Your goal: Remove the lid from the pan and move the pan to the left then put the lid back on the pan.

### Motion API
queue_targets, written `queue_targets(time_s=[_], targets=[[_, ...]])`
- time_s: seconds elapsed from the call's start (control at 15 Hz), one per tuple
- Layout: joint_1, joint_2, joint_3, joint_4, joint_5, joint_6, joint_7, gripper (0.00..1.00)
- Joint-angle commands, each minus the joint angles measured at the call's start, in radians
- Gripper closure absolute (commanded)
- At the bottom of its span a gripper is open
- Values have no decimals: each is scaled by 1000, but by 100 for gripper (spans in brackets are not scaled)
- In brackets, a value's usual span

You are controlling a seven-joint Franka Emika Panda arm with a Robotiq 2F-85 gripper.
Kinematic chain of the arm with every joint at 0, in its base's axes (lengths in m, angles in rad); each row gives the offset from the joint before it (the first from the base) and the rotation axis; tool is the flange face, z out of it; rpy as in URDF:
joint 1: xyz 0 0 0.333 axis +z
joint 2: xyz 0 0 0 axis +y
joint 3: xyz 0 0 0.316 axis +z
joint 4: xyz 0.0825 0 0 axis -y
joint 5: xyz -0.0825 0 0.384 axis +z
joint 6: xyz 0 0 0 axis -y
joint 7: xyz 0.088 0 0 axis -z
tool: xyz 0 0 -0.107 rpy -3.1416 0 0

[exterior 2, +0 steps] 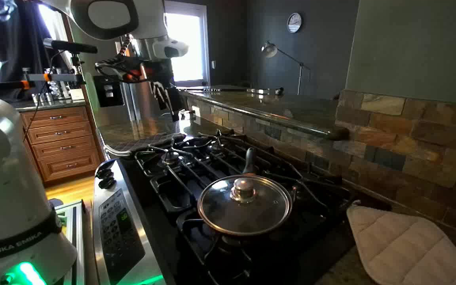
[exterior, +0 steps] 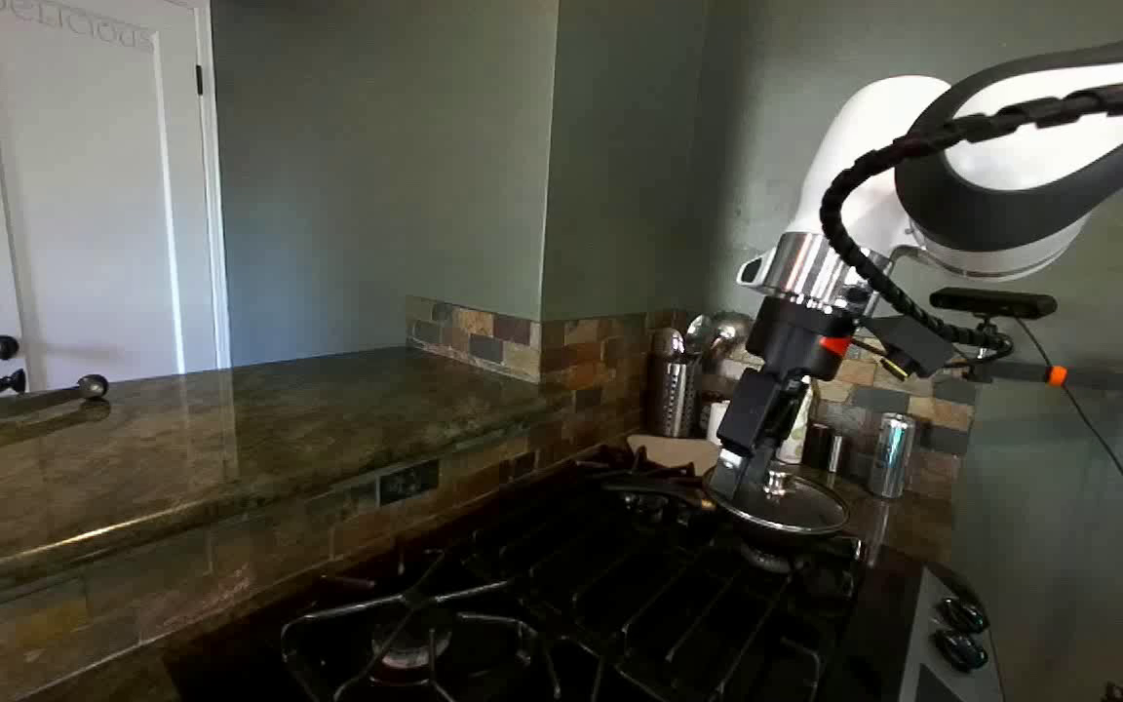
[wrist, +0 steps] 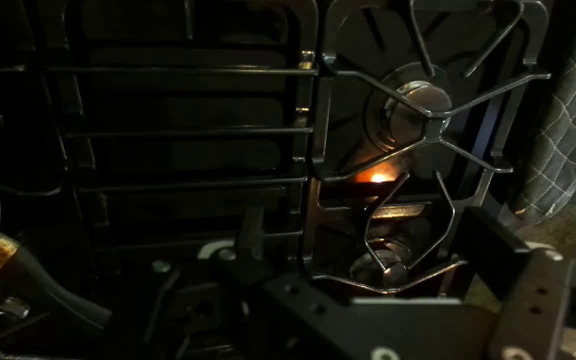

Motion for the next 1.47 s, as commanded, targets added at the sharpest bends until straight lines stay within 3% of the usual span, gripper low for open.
queue_targets(time_s=[0.0,0.33,0.47,0.87,1.0,1.4], targets=[[-7,2,6,-4,5,-5,-4,0],[-7,9,6,-16,5,-5,-4,0],[-90,25,24,-3,-51,26,73,0],[-350,114,-12,73,-267,106,149,0],[-384,164,-31,96,-297,155,142,0],[-398,330,-94,175,-282,127,116,0]])
